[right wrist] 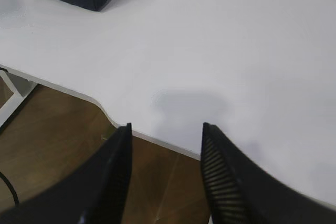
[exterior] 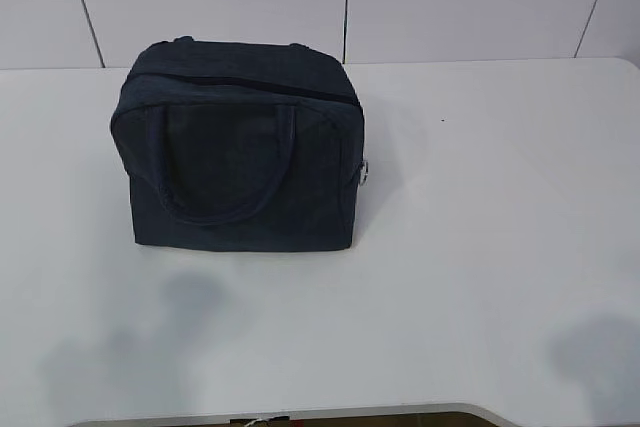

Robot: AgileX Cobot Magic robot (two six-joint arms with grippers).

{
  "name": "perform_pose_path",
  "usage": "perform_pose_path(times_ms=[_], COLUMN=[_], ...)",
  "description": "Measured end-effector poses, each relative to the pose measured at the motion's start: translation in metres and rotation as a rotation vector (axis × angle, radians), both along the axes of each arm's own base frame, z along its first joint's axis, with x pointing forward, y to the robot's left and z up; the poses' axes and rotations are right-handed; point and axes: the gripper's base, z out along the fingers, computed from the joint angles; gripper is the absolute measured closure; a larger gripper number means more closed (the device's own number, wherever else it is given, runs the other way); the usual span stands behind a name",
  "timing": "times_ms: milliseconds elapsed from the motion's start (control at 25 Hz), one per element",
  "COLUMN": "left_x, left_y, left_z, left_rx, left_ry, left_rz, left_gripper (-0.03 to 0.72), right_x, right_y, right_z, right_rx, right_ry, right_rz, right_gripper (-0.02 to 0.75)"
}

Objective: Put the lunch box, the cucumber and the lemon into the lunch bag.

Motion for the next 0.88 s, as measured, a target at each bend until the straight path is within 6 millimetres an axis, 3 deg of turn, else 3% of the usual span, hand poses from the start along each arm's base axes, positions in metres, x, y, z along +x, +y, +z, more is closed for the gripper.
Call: perform_pose_path(times_ms=[880], left_x=[-0.0001], left_y=[0.0], left_z=[-0.0001], left_rx=[0.001], left_ry=[0.001], left_rz=[0.0], left_gripper=[0.365], right_x=[0.0002], right_y=[0.0001], right_z=[0.0003], right_rx=[0.001], right_ry=[-0.004], right_rz=[0.0], right_gripper=[0.384])
